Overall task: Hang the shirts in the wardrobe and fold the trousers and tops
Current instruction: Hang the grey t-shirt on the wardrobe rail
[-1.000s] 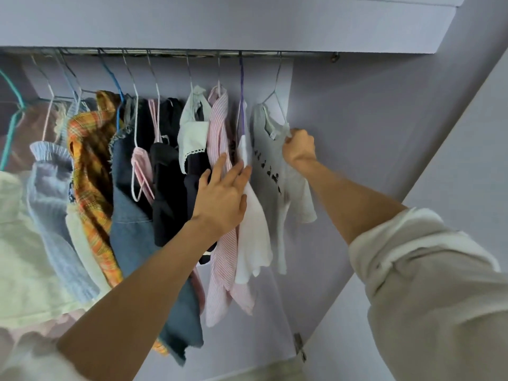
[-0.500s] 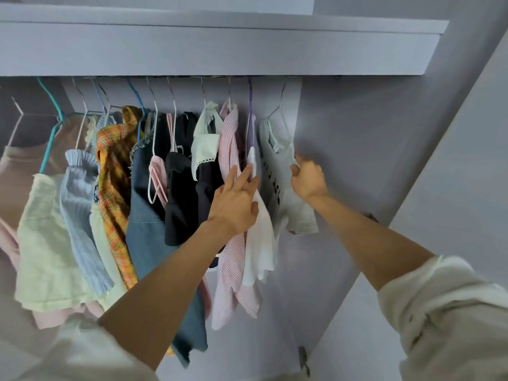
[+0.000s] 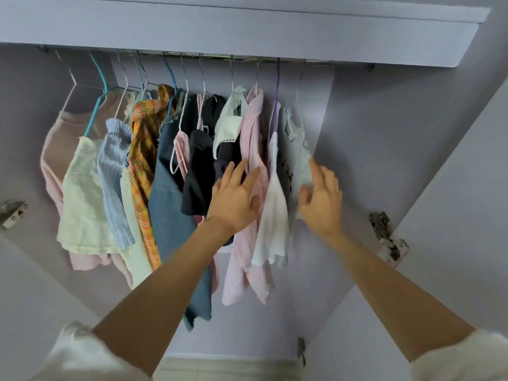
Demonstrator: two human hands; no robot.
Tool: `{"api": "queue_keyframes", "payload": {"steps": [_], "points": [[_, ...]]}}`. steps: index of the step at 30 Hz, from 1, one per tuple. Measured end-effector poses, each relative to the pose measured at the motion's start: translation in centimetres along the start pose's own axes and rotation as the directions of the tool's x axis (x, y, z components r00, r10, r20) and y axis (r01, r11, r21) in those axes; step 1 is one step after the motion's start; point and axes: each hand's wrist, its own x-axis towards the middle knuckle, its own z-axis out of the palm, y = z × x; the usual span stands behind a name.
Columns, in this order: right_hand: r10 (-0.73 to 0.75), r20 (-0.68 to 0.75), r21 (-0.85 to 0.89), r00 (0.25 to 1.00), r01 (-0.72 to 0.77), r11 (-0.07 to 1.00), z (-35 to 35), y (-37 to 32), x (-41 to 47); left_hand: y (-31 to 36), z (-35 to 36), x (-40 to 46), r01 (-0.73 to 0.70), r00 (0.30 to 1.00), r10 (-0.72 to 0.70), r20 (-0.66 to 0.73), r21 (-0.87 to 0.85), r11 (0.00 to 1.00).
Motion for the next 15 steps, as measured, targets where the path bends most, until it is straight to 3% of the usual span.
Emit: {"api": "queue_keyframes", "payload": {"steps": [3,5,7,9,11,15], "points": [[-0.031,-0.066,0.28,0.997,0.048,0.959,1.3,-0.8,-5.8,-1.5,1.3,-4.9,0.117,0.99,-0.125,-0.071,-0.109,0.987],[0.007,0.138,0.414,0.99,-0.065,0.908,2.8,-1.8,-9.8,-3.2,2.2,-8.8,0.264,0.961,-0.273,-0.038,-0.156,0.952],[-0.05,0.522,0.437,0.852,-0.217,0.873,4.6,-3.4,-13.8,-5.0,2.7,-14.3,0.44,0.895,-0.445,0.019,-0.185,0.879],[-0.141,0.737,0.406,0.661,-0.266,0.874,5.8,-4.6,-17.1,-6.2,3.0,-19.3,0.558,0.827,-0.557,0.072,-0.215,0.801],[-0.237,0.819,0.405,0.523,-0.233,0.884,6.7,-6.9,-20.2,-7.4,2.3,-25.3,0.693,0.715,-0.692,0.095,-0.226,0.685],[-0.37,0.856,0.449,0.362,-0.166,0.878,8.1,-11.9,-24.7,-9.2,-0.4,-35.4,0.845,0.507,-0.861,0.027,-0.213,0.491]]}}
